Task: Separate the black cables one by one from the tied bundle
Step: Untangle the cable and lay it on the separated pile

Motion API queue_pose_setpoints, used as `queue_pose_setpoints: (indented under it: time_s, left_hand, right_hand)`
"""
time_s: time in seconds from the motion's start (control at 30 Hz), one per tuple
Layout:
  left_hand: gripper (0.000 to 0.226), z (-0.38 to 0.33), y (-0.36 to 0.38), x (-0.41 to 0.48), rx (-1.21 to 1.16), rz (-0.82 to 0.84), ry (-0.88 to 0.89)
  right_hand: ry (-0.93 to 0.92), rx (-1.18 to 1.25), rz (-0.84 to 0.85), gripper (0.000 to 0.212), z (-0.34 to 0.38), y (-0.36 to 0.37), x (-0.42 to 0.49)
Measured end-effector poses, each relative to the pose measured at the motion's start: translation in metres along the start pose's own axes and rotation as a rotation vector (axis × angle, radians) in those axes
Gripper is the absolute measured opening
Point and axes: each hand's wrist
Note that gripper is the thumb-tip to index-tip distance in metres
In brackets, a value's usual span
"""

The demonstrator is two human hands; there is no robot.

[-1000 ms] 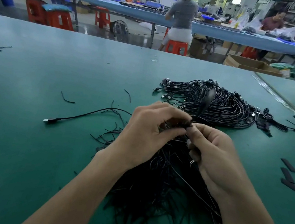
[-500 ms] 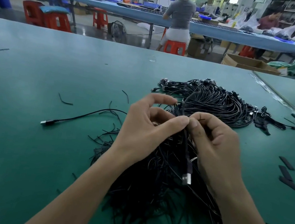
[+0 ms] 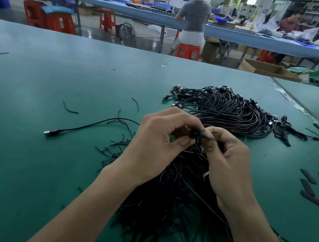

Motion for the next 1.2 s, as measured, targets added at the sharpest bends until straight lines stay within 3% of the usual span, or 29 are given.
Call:
queue_pose_setpoints:
  time_s: [0.1,0.23,0.3,0.4,0.47,0.6,0.8,0.93,1.03,1.2]
  left_hand:
    - [0.029,0.001,0.003,-0.002,0.004,-0.013,0.057]
    - [0.004,-0.004,0.009,-0.002,-0.184,-0.162,-0.087]
    - [0.029,-0.003,0.007,-0.002,-0.292,-0.209,-0.248]
    - [0.048,0.002,0.0,0.001,-0.407,-0.037,-0.437]
    - [0.036,0.002,-0.001,0.001,-0.44,0.063,-0.39]
    - [0.013,0.004,-0.005,0.002,-0.424,0.059,-0.281]
    - [0.022,0.008,-0.01,0.002,-0.183,0.025,0.017]
    - [0.03,0.011,-0.009,0.002,0.02,0.042,0.181]
    - [0.026,0.016,-0.01,0.001,0.148,0.045,0.263]
    - [0.02,0.017,-0.009,-0.001,0.222,0.062,0.329]
  right_hand:
    - [0.113,0.153,-0.03,0.014,-0.003,0.001,0.0]
    - [0.058,0.273,0.034,0.017,-0.002,0.007,-0.002]
    - [-0.015,0.257,0.052,0.013,0.001,0.008,-0.003]
    - [-0.095,0.164,0.072,0.011,0.005,0.003,-0.001]
    - [-0.127,0.028,0.07,0.008,0.006,-0.001,-0.001]
    - [-0.08,-0.037,0.057,0.01,0.005,0.0,-0.002]
    - [0.043,0.087,0.132,0.022,0.009,0.001,-0.004]
    - [0.189,0.177,0.119,0.018,0.009,0.002,-0.004]
    - [0.342,0.327,0.111,0.033,0.007,0.005,-0.004]
    - [0.534,0.58,0.172,0.017,0.016,0.007,-0.004]
Point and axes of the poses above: each hand's wrist, its own x-axis towards the middle knuckle, its own y-axis out of the palm, z = x × y
